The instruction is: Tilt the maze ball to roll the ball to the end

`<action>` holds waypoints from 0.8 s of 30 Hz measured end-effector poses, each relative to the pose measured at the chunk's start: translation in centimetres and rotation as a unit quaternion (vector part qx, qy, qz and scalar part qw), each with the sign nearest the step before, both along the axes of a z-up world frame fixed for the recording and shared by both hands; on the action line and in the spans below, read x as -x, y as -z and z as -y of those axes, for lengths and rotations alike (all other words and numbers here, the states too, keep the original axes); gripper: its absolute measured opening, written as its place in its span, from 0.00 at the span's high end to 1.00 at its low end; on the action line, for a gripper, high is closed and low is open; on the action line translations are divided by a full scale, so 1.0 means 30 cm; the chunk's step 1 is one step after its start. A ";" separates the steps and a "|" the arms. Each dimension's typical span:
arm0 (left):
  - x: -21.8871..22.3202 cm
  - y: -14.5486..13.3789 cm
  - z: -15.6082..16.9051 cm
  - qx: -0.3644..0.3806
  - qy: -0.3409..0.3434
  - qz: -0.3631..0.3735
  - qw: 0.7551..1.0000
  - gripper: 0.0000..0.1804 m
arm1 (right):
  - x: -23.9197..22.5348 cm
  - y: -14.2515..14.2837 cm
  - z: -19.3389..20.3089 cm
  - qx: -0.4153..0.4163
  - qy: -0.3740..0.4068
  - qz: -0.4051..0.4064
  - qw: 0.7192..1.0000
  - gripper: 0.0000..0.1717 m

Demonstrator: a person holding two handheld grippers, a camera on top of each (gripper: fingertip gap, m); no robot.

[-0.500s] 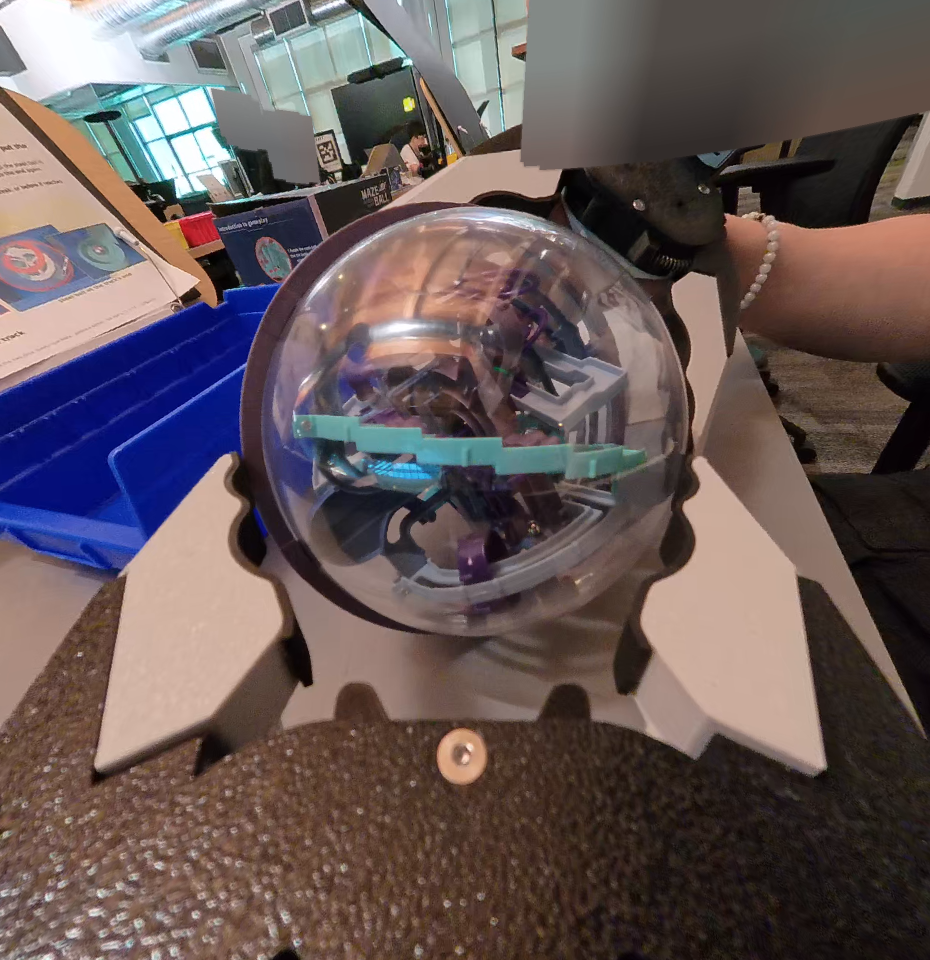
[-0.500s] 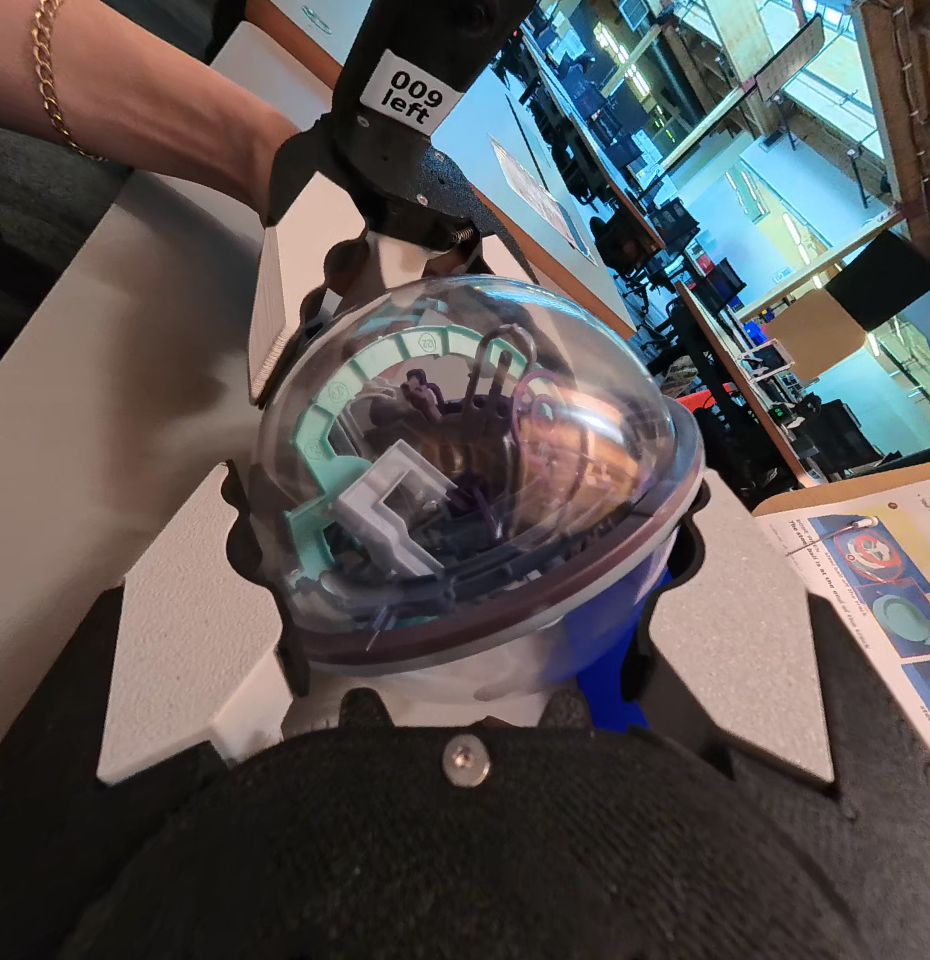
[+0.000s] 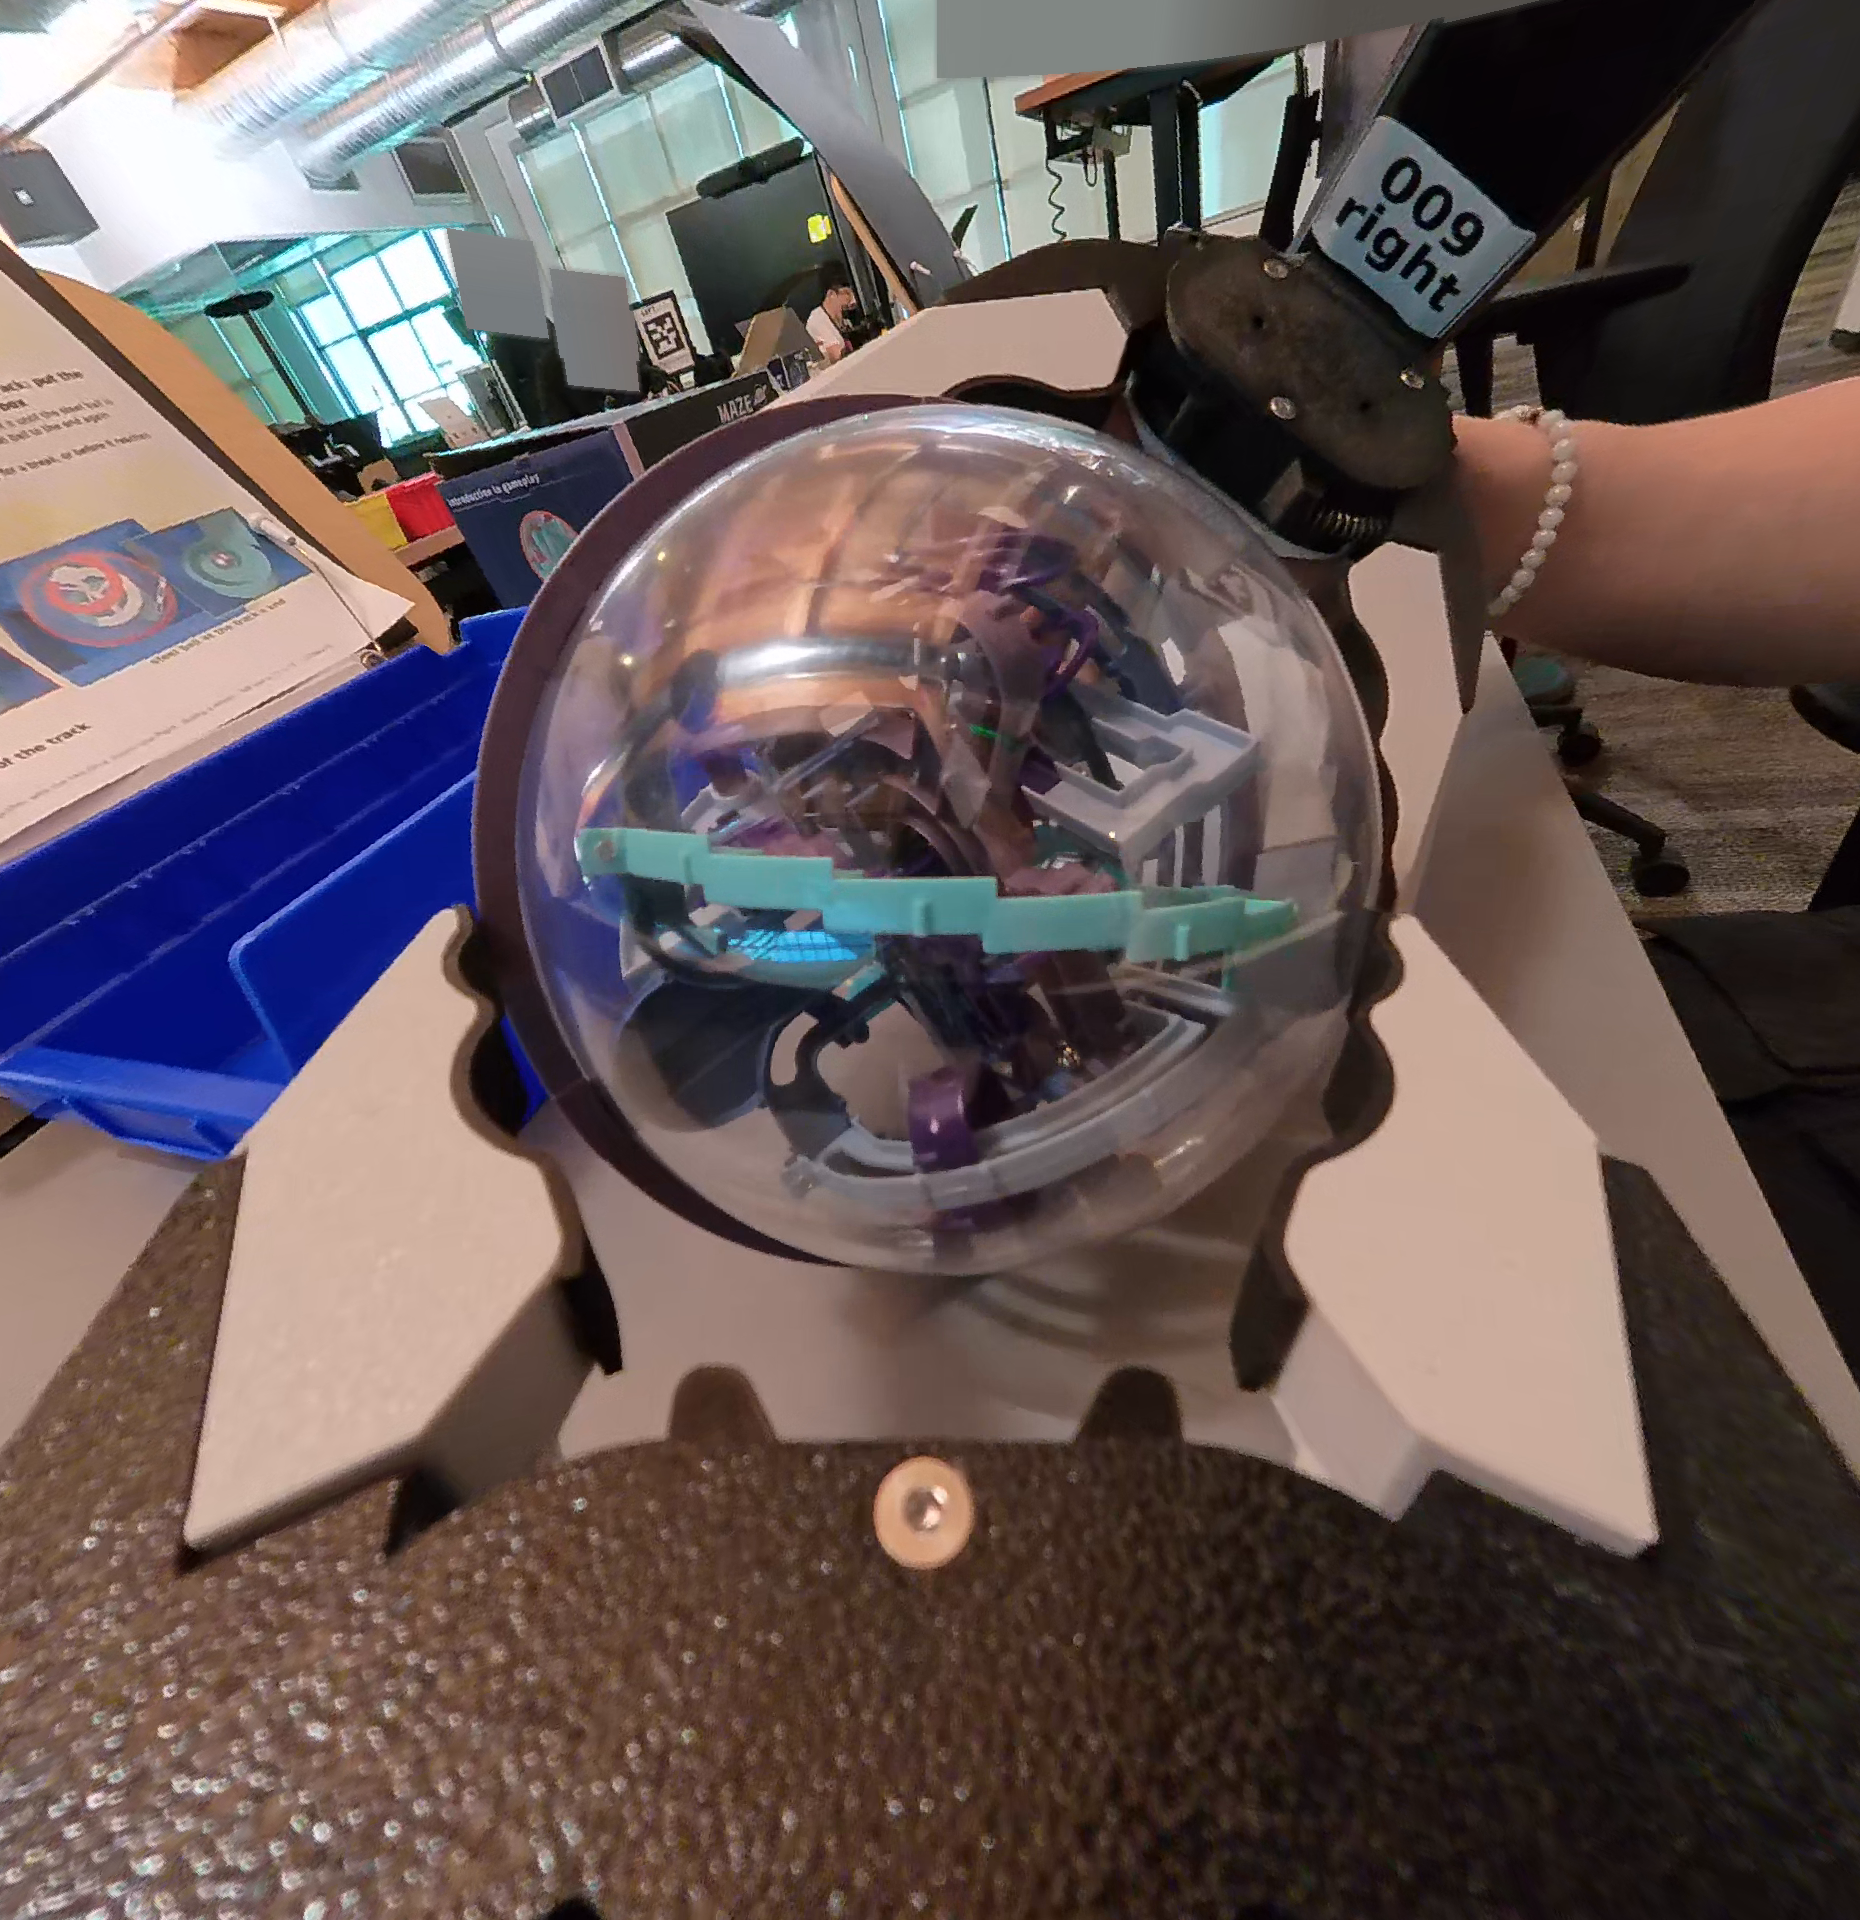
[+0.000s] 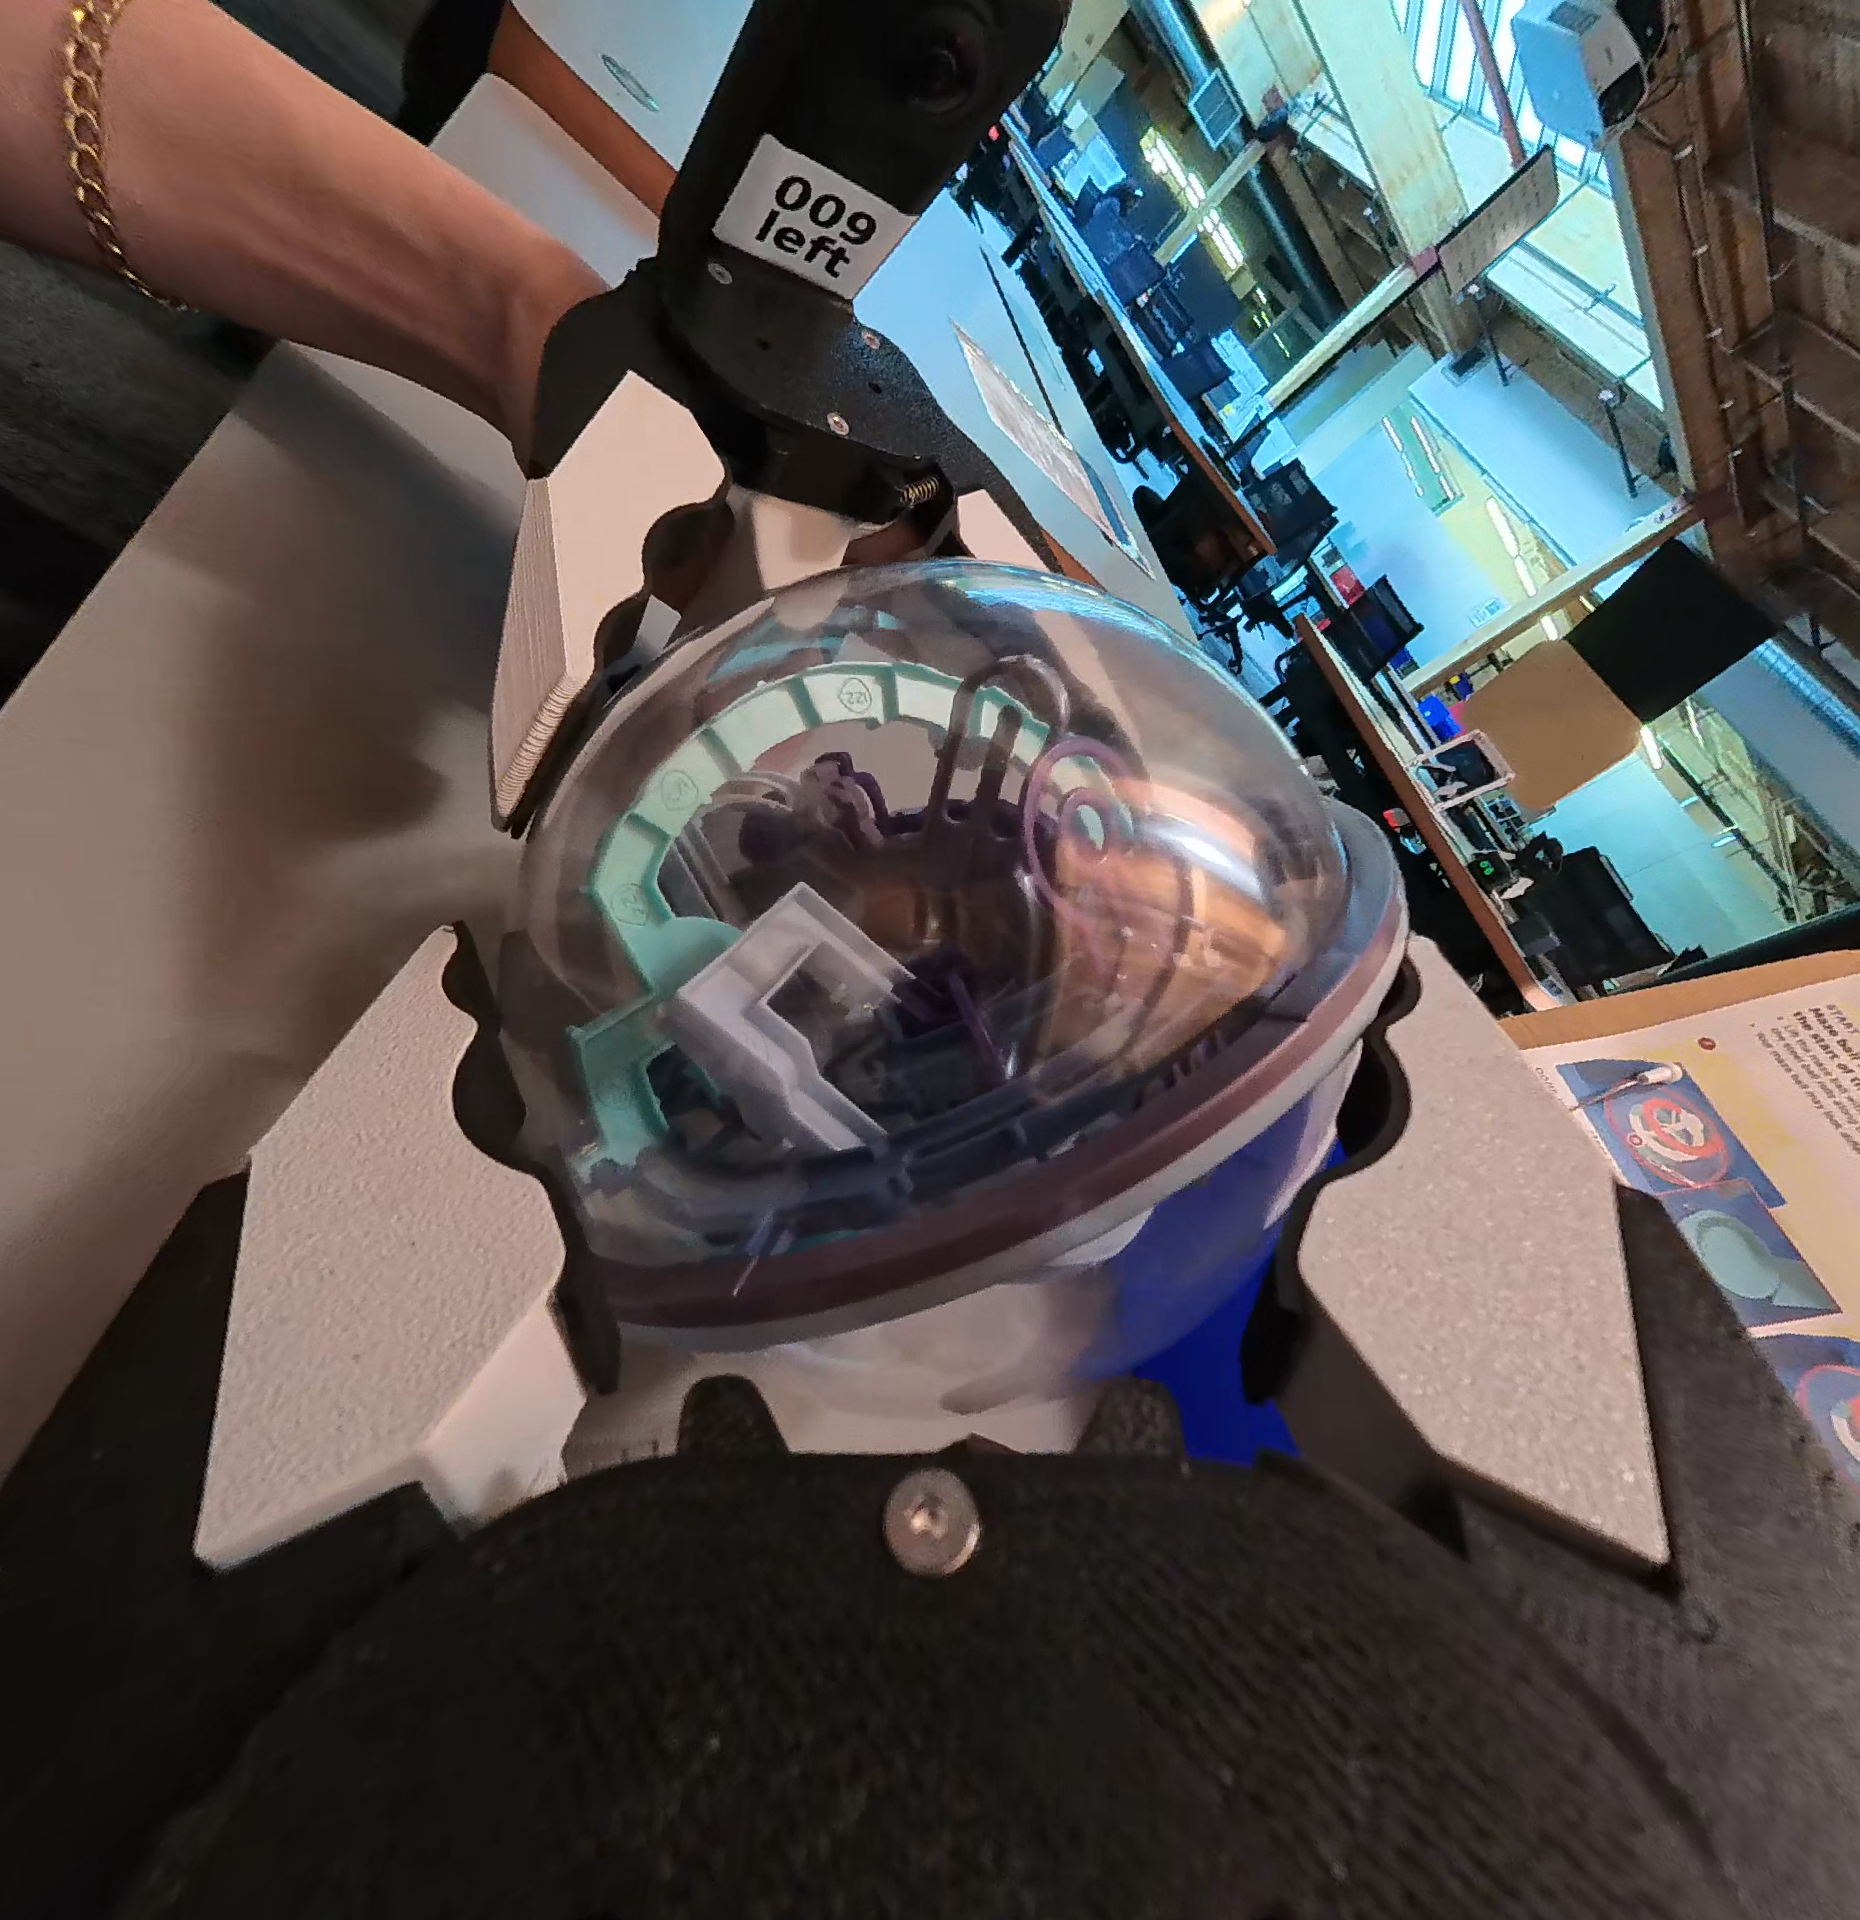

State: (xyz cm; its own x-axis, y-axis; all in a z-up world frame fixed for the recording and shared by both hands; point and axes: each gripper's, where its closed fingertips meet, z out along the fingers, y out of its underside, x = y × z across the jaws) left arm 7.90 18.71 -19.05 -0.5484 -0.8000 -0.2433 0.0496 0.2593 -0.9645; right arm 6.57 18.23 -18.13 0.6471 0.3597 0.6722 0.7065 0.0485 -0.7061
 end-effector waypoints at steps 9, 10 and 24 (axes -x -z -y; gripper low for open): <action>0.005 0.001 0.006 0.001 0.001 -0.002 1.000 0.15 | -0.001 0.009 0.004 0.000 0.008 -0.039 0.999 0.08; 0.005 0.002 0.007 0.000 0.000 -0.002 1.000 0.14 | 0.000 0.008 0.004 -0.002 0.009 -0.041 0.999 0.08; -0.007 0.013 0.000 0.009 -0.005 -0.026 1.000 0.13 | 0.000 0.004 -0.009 -0.002 0.013 -0.067 0.998 0.08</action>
State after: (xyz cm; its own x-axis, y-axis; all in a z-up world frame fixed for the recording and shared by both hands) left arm 8.10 18.71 -19.44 -0.5526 -0.8091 -0.2001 -0.0029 0.2419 -0.9703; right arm 6.56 18.51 -18.24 0.7401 0.3392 0.5807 0.6073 0.0336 -0.7937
